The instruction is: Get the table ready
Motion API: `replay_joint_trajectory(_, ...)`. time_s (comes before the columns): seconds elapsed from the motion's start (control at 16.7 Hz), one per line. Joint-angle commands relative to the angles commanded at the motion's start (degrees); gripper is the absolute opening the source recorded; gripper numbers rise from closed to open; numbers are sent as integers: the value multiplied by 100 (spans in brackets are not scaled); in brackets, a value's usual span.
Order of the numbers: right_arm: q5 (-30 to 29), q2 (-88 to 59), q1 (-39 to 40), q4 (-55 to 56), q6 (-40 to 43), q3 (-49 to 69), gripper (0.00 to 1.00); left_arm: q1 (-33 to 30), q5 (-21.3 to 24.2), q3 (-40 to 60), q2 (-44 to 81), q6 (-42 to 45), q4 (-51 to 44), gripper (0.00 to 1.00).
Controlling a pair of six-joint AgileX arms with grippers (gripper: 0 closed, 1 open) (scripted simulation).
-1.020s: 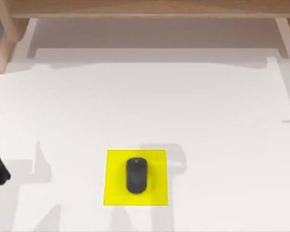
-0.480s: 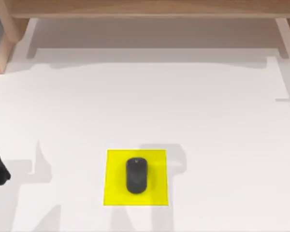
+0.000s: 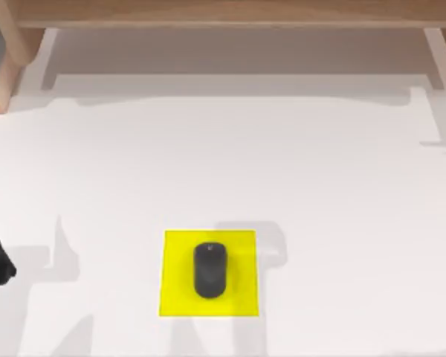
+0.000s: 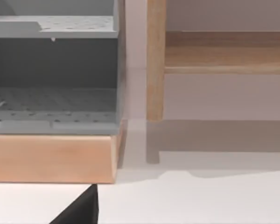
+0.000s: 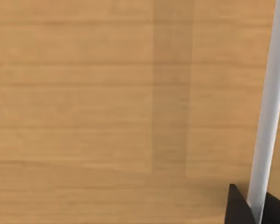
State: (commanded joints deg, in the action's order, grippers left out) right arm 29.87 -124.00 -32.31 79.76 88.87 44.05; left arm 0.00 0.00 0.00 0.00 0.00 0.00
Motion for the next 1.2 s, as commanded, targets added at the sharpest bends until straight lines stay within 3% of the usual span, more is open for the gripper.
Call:
replay_joint_trajectory(0.3,-342,-423,349,-592,8,1074,0,0,0,0,0,0,0,100)
replay_joint_trajectory(0.72,-421,-515,389,-744,-2,1259,0,0,0,0,0,0,0,100)
replay_joint_trajectory(1.2,-760,-1178,732,-1572,3,2757,0,0,0,0,0,0,0,100)
